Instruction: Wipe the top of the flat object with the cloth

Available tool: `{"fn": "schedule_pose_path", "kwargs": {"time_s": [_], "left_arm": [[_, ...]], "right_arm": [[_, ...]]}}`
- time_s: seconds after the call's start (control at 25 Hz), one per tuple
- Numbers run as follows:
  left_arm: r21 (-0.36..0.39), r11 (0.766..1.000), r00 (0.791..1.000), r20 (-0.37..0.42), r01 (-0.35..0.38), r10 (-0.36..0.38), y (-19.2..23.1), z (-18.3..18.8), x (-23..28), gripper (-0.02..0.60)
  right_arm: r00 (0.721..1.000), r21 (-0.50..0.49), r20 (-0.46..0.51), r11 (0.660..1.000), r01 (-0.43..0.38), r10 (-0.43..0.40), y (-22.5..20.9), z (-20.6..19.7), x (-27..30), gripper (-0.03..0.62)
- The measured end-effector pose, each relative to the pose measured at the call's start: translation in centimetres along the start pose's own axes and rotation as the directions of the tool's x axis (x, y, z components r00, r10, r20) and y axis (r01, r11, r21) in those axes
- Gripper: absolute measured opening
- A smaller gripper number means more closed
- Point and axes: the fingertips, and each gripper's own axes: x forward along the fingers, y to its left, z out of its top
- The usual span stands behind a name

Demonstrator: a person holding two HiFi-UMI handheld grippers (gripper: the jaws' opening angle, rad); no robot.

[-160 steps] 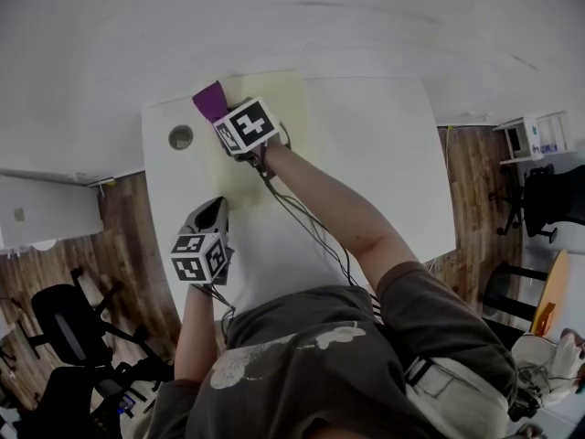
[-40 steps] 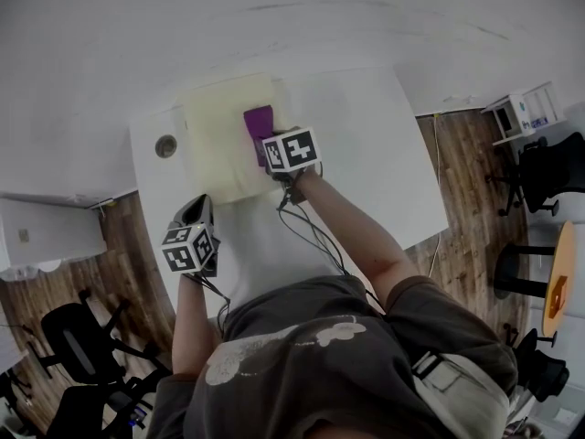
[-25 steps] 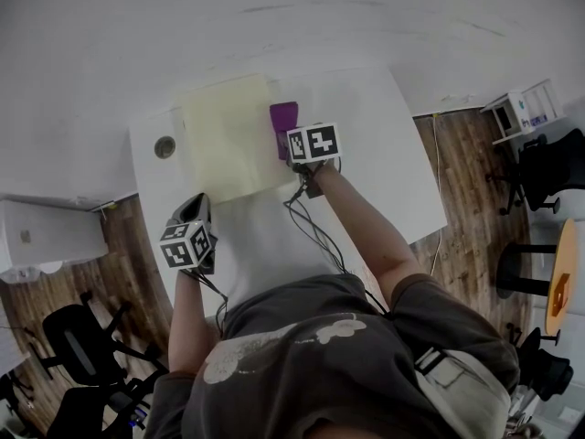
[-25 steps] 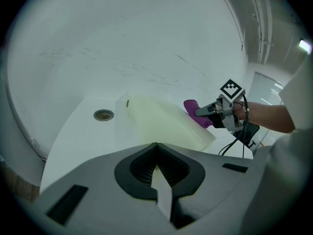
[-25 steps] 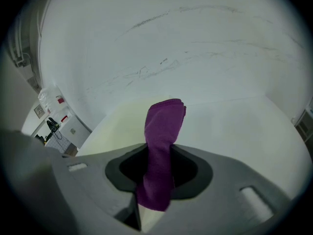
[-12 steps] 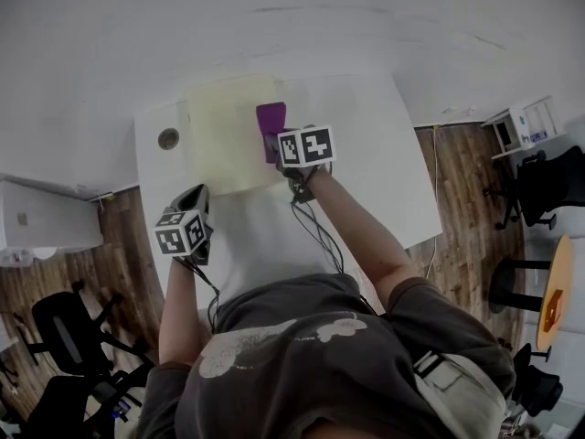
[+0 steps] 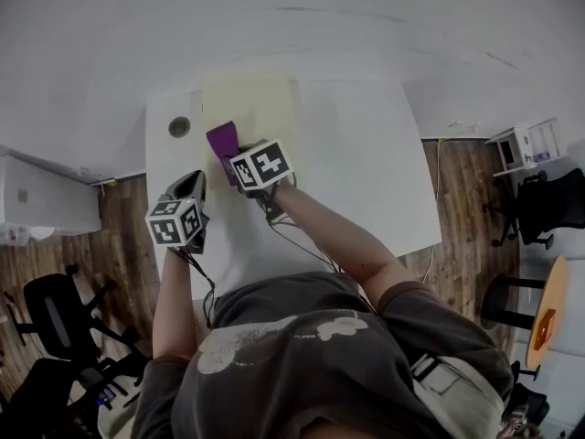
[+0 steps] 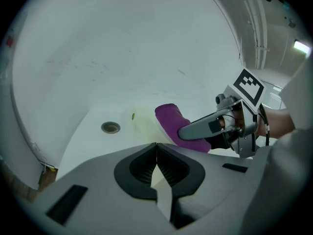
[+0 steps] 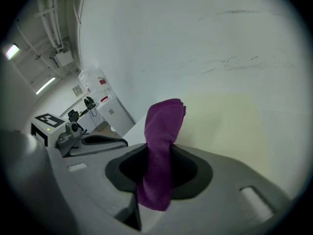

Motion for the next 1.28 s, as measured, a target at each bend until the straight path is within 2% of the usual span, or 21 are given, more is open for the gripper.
{"fn": "schedule_pose_path", "kwargs": {"time_s": [0.24,0.52,0.72,1.0,1.28], "left_arm": [[-0.022,0.999,0.999,-0.014,-0.037,0.037,1.3,-0.9,-1.1,-0.003],[-0.027,0.999,0.999,-0.048,-0.027,0.026,0.9,-2.2,-1.1,-0.005],[-0.018,1.0,0.998,-0.06,-0.014,0.013,0.4,-2.3,-0.8,-0.005],[0.007,1.0,0.997,-0.078,0.023,-0.022,-1.0,-2.2,0.6,-0.005],[0.011,0.999,0.992,-0.117,0.039,-0.037,-2.2,-3.1,1.6,-0.003]], "right_arm": [[0.997,-0.046,-0.054,0.997,-0.059,0.057,4.0,-1.0,2.2,0.119],[0.994,-0.045,-0.089,0.997,-0.065,0.061,4.9,-2.6,3.6,0.119],[0.995,-0.046,-0.088,0.998,-0.045,0.041,4.1,-2.5,3.1,0.118],[0.997,0.016,-0.072,1.0,-0.004,0.005,1.6,-3.1,1.6,0.12],[0.997,0.033,-0.064,0.999,0.034,-0.032,-1.0,-4.0,-0.2,0.12]]}}
